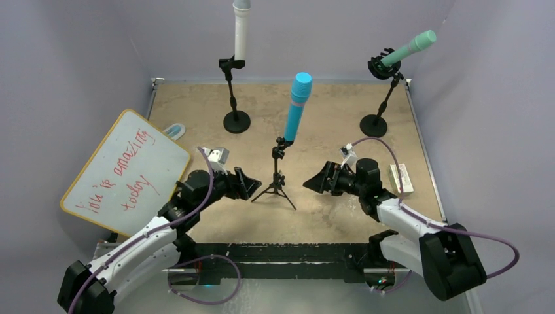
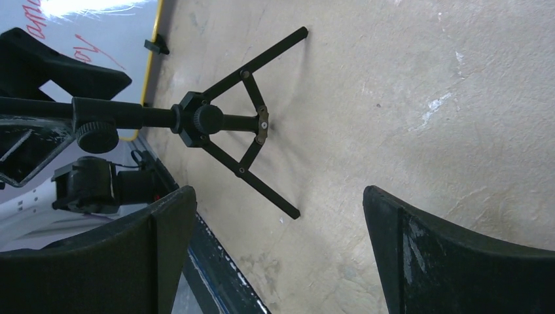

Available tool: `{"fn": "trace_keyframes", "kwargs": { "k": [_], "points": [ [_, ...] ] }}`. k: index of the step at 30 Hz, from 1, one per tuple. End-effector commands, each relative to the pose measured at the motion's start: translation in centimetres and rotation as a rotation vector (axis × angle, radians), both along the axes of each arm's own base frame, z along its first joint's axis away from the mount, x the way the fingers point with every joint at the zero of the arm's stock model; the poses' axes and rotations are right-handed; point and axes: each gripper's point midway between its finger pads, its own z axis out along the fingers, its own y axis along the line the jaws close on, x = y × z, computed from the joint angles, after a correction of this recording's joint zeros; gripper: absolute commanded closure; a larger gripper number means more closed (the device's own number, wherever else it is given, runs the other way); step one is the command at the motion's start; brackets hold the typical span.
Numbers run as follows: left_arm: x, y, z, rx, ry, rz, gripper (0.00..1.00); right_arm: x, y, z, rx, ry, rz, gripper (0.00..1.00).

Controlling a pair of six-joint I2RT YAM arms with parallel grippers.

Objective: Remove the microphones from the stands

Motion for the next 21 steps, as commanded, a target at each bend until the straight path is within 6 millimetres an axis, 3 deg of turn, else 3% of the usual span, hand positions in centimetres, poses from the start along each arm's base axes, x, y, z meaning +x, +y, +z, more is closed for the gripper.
{"fn": "trace_keyframes", "kwargs": {
  "k": [1, 11, 15, 18, 21],
  "points": [
    [0.9, -1.5, 4.3, -0.081, -0.277, -0.080, 0.20, 0.8, 1.3, 2.2, 0.060, -0.067, 0.061, 0.01],
    [0.3, -4.9, 9.5, -0.080, -0.699, -0.326, 0.22, 0.8, 1.3, 1.4, 0.047, -0.040, 0.063, 0.01],
    [0.1, -6.9, 11.0, -0.087, -0.784, -0.444, 0.37, 0.7, 1.2, 1.4, 0.047, -0.031, 0.051, 0.01],
    [0.2, -8.1, 11.2, -0.089, -0.815, -0.510, 0.55, 0.7, 1.3, 1.7, 0.054, -0.036, 0.057, 0.03],
    [0.5, -8.6, 11.6, -0.093, -0.824, -0.524, 0.65, 0.7, 1.3, 2.0, 0.057, -0.043, 0.062, 0.06]
  ]
}}
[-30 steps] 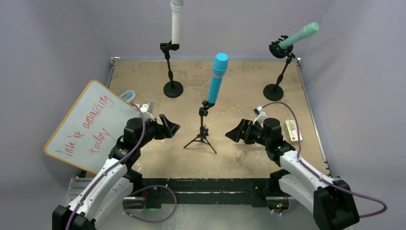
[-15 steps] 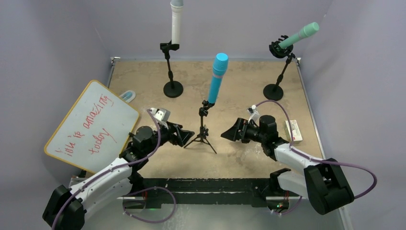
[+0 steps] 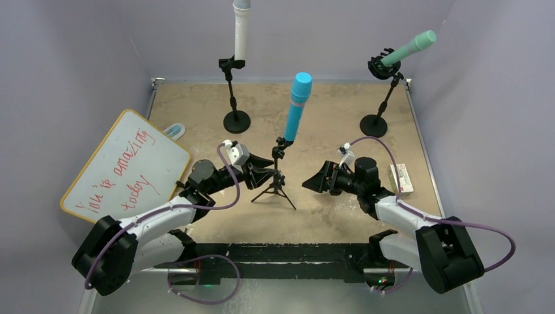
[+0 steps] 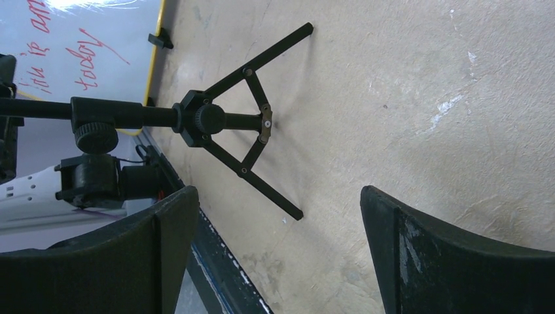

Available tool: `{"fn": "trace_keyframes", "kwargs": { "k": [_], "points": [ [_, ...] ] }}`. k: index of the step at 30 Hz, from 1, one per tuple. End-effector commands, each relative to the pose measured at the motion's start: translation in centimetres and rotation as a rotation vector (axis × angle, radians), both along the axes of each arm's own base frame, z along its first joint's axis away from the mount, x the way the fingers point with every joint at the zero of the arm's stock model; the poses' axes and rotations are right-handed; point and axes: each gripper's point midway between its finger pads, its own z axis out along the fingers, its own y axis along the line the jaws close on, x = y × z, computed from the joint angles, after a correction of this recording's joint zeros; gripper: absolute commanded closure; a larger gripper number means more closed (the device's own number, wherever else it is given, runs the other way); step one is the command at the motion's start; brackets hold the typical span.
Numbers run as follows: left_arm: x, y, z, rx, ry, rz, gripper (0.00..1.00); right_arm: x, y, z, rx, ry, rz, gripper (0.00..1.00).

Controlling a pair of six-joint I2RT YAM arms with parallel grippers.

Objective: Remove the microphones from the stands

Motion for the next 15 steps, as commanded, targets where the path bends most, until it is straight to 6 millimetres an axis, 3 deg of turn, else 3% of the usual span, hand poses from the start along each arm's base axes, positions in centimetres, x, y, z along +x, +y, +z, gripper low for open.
{"fn": "trace_keyframes", "kwargs": {
  "k": [1, 9, 15],
  "points": [
    [-0.6, -1.3, 4.8, -0.067, -0.189, -0.095, 0.69, 0.6, 0.7, 2.4, 0.036, -0.066, 0.027, 0.08],
    [-0.6, -2.0, 5.0, -0.076, -0.177, -0.127, 0.98, 0.1, 1.1, 3.0, 0.065, -0.067, 0.063, 0.22],
    [-0.5, -2.2, 4.9, -0.098, -0.166, -0.076, 1.00, -0.5, 2.2, 5.6, 0.169, -0.103, 0.131, 0.29]
  ]
}}
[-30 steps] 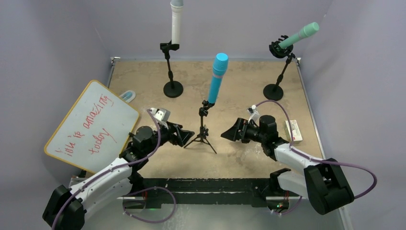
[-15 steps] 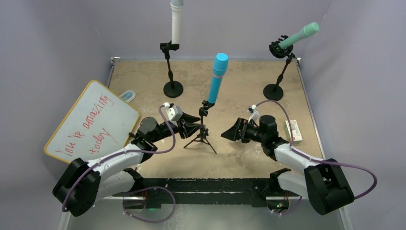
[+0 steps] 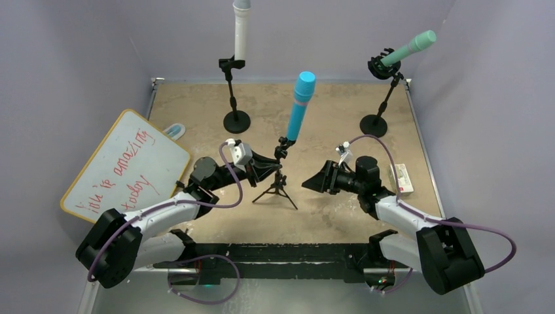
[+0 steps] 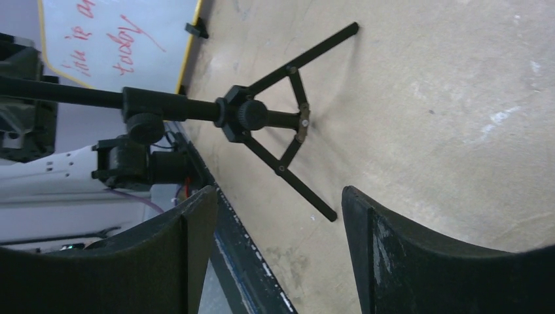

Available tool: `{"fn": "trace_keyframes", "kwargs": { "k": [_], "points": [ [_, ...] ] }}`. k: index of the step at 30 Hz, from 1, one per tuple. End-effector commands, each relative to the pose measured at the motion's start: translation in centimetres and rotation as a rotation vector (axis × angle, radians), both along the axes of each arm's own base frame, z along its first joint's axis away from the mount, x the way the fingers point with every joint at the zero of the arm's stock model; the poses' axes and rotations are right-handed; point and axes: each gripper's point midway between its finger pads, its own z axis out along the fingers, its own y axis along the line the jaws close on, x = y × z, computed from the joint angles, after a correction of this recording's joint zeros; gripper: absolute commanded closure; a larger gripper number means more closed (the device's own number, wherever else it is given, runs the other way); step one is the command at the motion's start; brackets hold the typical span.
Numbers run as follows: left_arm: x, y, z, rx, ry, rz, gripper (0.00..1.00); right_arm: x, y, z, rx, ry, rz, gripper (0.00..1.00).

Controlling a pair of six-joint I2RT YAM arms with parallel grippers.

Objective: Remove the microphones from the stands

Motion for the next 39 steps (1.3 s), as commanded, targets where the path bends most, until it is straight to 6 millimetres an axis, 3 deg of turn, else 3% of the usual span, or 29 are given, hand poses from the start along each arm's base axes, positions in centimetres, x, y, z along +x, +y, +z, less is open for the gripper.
{"fn": "trace_keyframes", "kwargs": {
  "k": [1, 9, 15, 19, 25, 35, 39],
  "points": [
    [-0.1, -0.5, 2.6, -0.077, -0.061, 0.033, 1.00, 0.0, 1.6, 4.8, 0.135, -0.102, 0.086, 0.29],
    [-0.5, -1.2, 1.7, -0.088, -0.053, 0.169, 1.00, 0.4, 3.3, 9.0, 0.231, -0.143, 0.110, 0.29],
    [-0.6, -0.7, 1.4, -0.115, -0.035, 0.235, 1.00, 0.4, 4.8, 10.1, 0.279, -0.133, 0.126, 0.34],
    [-1.0, -0.5, 1.2, -0.119, -0.020, 0.256, 1.00, 0.2, 5.7, 9.3, 0.285, -0.092, 0.147, 0.37],
    [-1.3, -0.2, 0.3, -0.077, 0.000, 0.259, 0.80, -0.3, 6.8, 8.0, 0.269, -0.050, 0.165, 0.40],
    [-1.8, -0.2, 0.4, -0.074, 0.008, 0.233, 0.64, 0.0, 7.4, 7.7, 0.284, -0.013, 0.155, 0.56],
    [-2.2, -0.4, 0.6, -0.074, 0.002, 0.211, 0.61, 0.0, 7.2, 7.3, 0.291, -0.005, 0.127, 0.57]
  ]
}}
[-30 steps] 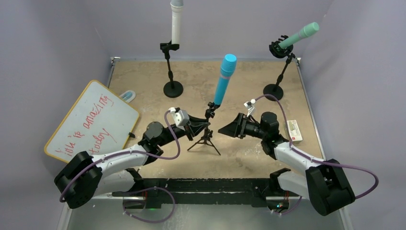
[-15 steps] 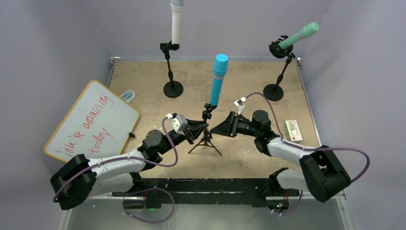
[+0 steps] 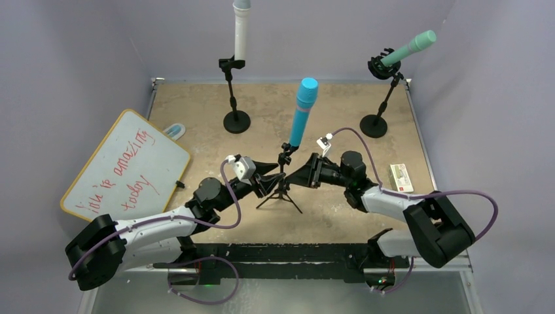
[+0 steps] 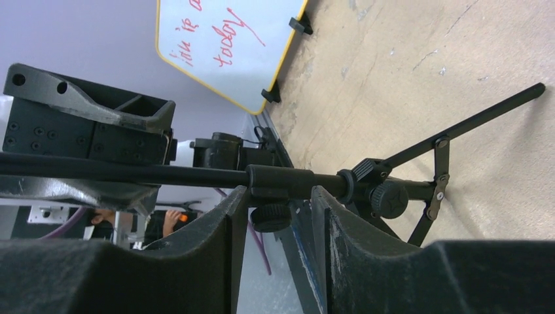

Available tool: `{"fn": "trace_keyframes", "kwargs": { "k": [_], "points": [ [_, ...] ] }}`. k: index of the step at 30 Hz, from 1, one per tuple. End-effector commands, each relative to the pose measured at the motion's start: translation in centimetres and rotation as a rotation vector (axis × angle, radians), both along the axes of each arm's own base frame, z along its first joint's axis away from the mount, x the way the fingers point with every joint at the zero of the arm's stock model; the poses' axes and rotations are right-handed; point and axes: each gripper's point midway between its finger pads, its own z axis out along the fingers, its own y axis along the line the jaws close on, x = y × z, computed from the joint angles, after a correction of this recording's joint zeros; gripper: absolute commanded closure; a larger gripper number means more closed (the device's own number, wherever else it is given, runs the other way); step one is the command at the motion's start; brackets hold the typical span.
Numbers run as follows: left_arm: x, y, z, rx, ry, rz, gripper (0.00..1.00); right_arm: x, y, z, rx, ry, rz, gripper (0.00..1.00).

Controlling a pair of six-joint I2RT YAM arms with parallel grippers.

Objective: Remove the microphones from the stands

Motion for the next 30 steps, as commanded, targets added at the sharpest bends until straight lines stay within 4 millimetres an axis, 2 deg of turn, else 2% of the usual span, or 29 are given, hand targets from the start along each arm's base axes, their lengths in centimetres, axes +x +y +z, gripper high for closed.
{"fn": "trace_keyframes", "kwargs": {
  "k": [1, 8, 12, 19, 24, 30],
  "points": [
    [-0.6, -0.1, 0.9, -0.022, -0.017, -0.027, 0.60, 0.6, 0.2, 1.7, 0.053, -0.049, -0.035, 0.57],
    [-0.3, -0.4, 1.9, -0.014, -0.048, -0.023, 0.55, -0.5, -0.1, 1.7, 0.089, -0.033, -0.020, 0.57],
    [0.0, -0.6, 2.2, -0.005, -0.050, -0.017, 0.55, -0.8, -0.2, 1.3, 0.085, -0.020, -0.013, 0.51],
    [0.6, -0.6, 2.9, -0.007, -0.065, 0.010, 0.55, -1.1, 0.0, 1.3, 0.104, -0.003, 0.007, 0.63],
    [0.8, -0.6, 3.4, -0.006, -0.080, 0.016, 0.56, -1.6, 0.1, 1.9, 0.131, -0.025, 0.027, 0.63],
    [0.8, -0.7, 3.2, 0.003, -0.080, 0.012, 0.57, -1.7, 0.5, 1.7, 0.119, -0.025, 0.049, 0.62]
  ]
}}
